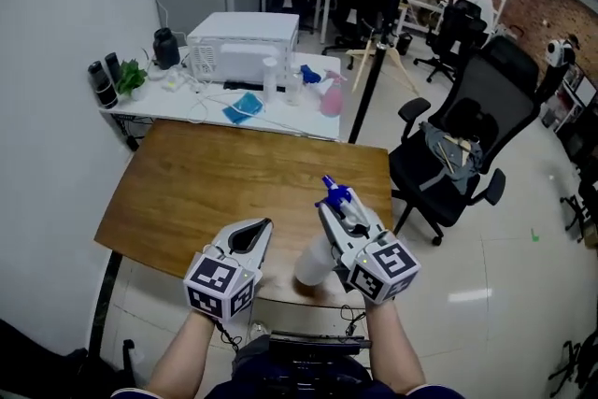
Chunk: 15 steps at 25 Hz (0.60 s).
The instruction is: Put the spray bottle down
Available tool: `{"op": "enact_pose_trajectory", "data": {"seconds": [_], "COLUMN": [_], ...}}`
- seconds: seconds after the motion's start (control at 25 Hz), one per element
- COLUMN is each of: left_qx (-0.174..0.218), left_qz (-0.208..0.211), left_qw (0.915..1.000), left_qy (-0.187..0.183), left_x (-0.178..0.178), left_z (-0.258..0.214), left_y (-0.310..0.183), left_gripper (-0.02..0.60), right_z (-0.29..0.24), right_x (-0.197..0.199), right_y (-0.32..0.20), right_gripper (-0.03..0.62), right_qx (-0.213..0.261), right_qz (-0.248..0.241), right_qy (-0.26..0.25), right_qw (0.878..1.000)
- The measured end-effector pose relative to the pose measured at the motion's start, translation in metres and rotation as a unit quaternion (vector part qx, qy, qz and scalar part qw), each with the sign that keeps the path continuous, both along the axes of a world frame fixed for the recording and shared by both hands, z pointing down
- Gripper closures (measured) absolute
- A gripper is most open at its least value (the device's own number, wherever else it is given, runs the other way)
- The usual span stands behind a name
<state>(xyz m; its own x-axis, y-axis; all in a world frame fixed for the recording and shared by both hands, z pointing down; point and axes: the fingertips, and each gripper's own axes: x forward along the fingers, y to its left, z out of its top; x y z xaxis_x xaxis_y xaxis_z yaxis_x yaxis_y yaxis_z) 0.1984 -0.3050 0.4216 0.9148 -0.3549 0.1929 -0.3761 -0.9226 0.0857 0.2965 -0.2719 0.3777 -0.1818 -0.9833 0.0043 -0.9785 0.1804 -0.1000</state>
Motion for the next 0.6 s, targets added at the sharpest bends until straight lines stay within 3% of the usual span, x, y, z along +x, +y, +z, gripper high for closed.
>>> {"op": "enact_pose_trajectory", "data": {"seconds": [0.32, 0.6], "left_qx": [-0.008, -0.007], "left_qz": [0.063, 0.062], "left_qw": [0.998, 0.998], "left_qy": [-0.003, -0.005], "left_x": [0.019, 0.02], "left_z": [0.007, 0.014], "left_y": [-0.008, -0.016], "left_gripper": [0.574, 0.574], "right_z": [0.008, 0.021], "right_x": [0.013, 0.023], "right_y": [-0.009, -0.028], "right_gripper": [0.517, 0.517], "right_qx": [-0.008, -0.014], "right_qz": [0.057, 0.068], "right_qy": [0.007, 0.019], "right_qw": [0.998, 0.997]}}
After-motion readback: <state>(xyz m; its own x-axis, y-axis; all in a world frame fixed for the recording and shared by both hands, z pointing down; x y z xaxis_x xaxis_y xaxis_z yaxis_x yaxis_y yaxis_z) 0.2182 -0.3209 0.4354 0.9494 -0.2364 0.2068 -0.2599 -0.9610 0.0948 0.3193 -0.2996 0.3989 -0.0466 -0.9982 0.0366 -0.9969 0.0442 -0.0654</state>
